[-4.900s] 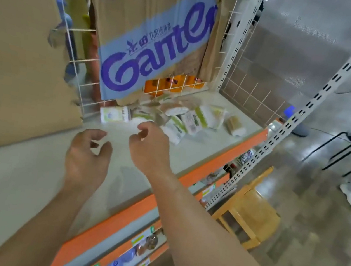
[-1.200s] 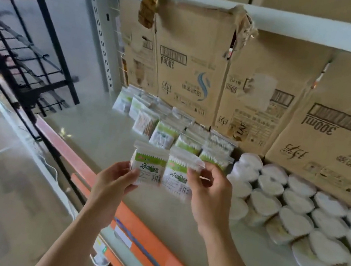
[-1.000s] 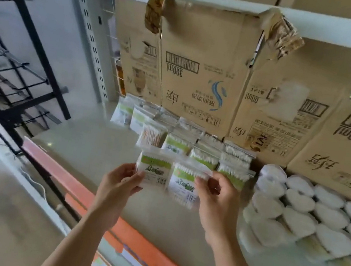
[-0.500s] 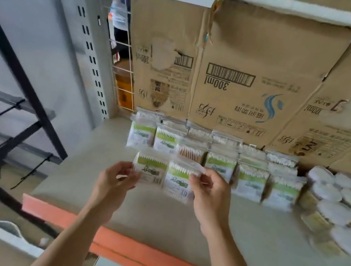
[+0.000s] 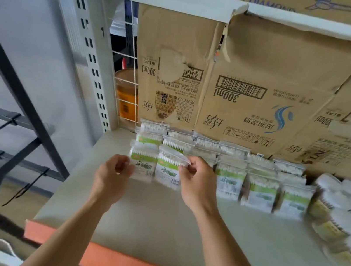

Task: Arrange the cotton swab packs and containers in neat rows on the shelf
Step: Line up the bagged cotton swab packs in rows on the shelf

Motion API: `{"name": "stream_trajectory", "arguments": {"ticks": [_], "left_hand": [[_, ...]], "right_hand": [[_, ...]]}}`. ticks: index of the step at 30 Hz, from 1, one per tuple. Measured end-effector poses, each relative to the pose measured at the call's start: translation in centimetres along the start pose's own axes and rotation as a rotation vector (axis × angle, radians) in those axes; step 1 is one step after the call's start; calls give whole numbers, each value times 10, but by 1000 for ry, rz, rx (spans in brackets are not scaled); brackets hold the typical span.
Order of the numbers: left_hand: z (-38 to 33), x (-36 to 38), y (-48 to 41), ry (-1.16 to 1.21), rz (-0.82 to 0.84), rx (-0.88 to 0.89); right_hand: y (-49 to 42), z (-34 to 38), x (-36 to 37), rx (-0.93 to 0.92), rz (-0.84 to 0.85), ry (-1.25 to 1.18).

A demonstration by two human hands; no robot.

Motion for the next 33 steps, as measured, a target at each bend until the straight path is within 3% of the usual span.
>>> {"name": "stream_trajectory", "arguments": {"ticks": [6,13,22,28,33], "left_hand": [[-5,3,-19,-28,-9,21],[-5,6,-29,-122,12,22],[-4,4,-13,-149,59,-13],[-59,2,25,-249,-36,331],[-92,46,64,-262,71,576]], "right_hand": [[-9,18,7,-145,-63,220],[-15,22,9,-133,-36,452],[9,11,-7,-75,-131,338],[32,-10,-46,-51,-194,330],[48,-23,-92,-23,-277,417]]}}
Point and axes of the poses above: each hand's wrist, its own y-axis away from the middle knuckle, its own x-axis out of the palm, z = x × y, the point moved 10 cm from there along -y, towards the middle knuckle, and after that the axes turned 8 degrees about -z, right-handed, at the moved point
